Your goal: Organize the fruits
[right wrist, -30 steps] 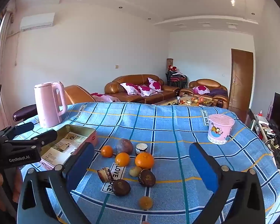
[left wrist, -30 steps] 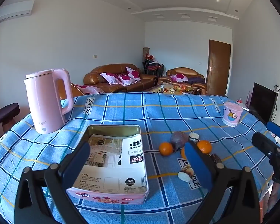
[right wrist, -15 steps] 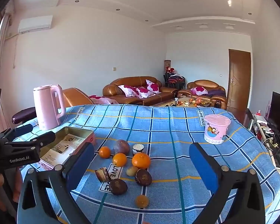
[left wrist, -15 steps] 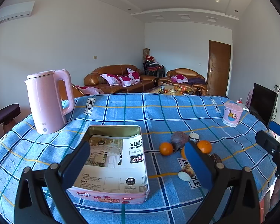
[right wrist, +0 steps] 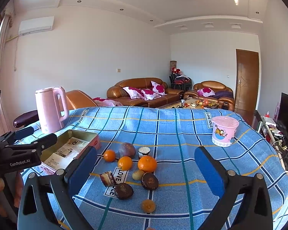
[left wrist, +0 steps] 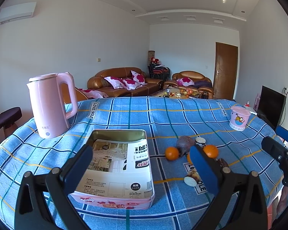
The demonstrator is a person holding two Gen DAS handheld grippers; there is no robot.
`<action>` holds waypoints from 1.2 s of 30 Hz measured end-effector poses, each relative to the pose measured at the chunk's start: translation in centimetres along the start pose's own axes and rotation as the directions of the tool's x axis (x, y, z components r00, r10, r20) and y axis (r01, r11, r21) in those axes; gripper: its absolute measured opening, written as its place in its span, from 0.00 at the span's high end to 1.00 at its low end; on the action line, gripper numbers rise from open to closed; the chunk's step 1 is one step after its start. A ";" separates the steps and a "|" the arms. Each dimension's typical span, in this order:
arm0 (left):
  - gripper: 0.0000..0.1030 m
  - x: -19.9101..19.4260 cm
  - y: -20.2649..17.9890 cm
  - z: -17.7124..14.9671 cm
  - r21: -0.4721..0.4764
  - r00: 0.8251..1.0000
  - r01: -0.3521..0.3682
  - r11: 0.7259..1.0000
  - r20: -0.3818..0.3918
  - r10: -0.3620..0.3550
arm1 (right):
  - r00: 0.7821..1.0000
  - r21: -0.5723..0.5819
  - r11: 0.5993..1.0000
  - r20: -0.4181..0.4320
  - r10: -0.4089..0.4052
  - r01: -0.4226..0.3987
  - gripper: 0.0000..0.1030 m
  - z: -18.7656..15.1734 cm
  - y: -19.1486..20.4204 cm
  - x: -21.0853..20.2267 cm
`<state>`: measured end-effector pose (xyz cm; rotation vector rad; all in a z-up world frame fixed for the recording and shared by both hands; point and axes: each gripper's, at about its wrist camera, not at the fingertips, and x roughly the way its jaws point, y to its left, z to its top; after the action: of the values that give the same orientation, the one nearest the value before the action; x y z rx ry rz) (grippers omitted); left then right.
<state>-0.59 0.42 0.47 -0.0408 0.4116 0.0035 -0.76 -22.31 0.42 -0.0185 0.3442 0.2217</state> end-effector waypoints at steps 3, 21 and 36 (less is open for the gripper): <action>0.00 0.0 0.0 0.0 0.001 1.000 -0.001 1.000 0.000 0.001 | 1.000 0.001 1.000 -0.002 0.002 -0.002 0.01 -0.1 0.1 0.1; 0.00 0.1 0.2 -0.2 0.004 1.000 -0.005 1.000 -0.007 0.005 | 1.000 0.005 1.000 -0.022 0.018 -0.017 0.01 -0.5 0.2 0.6; 0.00 0.2 0.1 -0.3 0.006 1.000 -0.001 1.000 -0.008 0.001 | 0.999 0.004 1.000 -0.024 0.022 -0.022 0.01 -0.7 0.4 0.7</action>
<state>-0.54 0.47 0.17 -0.0346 0.4194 0.0035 -0.47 -21.77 -0.42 -0.0140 0.3685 0.2428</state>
